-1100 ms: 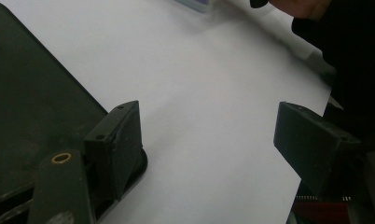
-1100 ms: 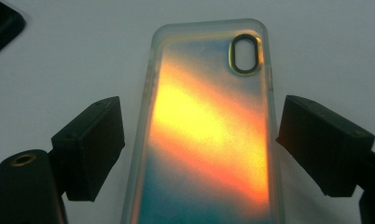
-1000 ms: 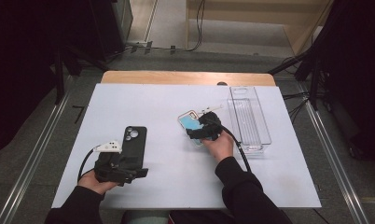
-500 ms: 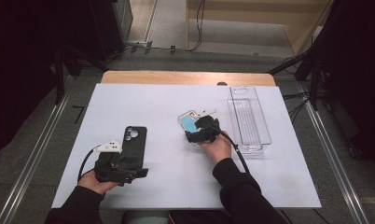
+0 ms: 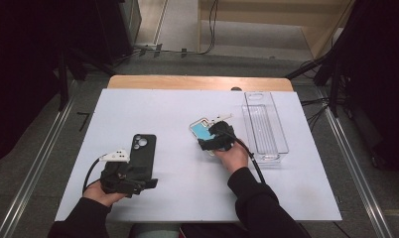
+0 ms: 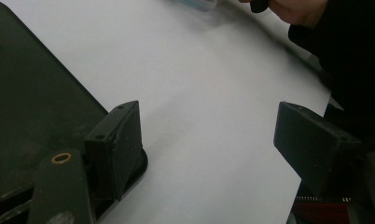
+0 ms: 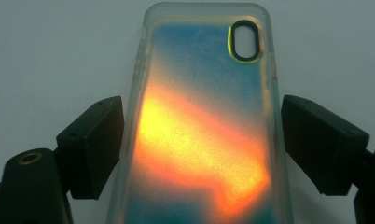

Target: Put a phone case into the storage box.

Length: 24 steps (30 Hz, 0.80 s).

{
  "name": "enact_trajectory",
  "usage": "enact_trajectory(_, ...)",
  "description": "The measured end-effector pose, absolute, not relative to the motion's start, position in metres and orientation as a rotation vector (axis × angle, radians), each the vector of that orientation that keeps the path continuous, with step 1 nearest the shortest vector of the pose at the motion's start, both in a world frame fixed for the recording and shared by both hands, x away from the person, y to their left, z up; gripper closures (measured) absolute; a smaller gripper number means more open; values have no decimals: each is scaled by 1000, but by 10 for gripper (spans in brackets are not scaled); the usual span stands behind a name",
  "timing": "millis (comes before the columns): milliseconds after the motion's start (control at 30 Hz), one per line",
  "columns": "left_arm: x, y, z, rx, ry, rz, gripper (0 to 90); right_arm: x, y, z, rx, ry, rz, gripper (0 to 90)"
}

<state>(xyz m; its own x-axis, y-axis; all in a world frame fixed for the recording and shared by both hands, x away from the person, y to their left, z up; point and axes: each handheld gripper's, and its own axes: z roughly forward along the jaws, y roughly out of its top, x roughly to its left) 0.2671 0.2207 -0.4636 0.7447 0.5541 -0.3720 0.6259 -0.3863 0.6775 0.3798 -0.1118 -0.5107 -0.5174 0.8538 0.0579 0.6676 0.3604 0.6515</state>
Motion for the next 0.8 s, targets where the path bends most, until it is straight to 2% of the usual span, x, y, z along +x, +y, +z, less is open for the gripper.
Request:
enact_trajectory(467,266,215,-462,2079,896,-101,237,365,-130,-476,1353,2355,1093,150)
enact_trajectory(633,268,211,-460,2061,942,-171,240,354,-135,-462,1315,2377,1139,150)
enact_trajectory(800,269,203,-455,2041,969,-166,235,340,-142,-452,1283,2387,1195,150)
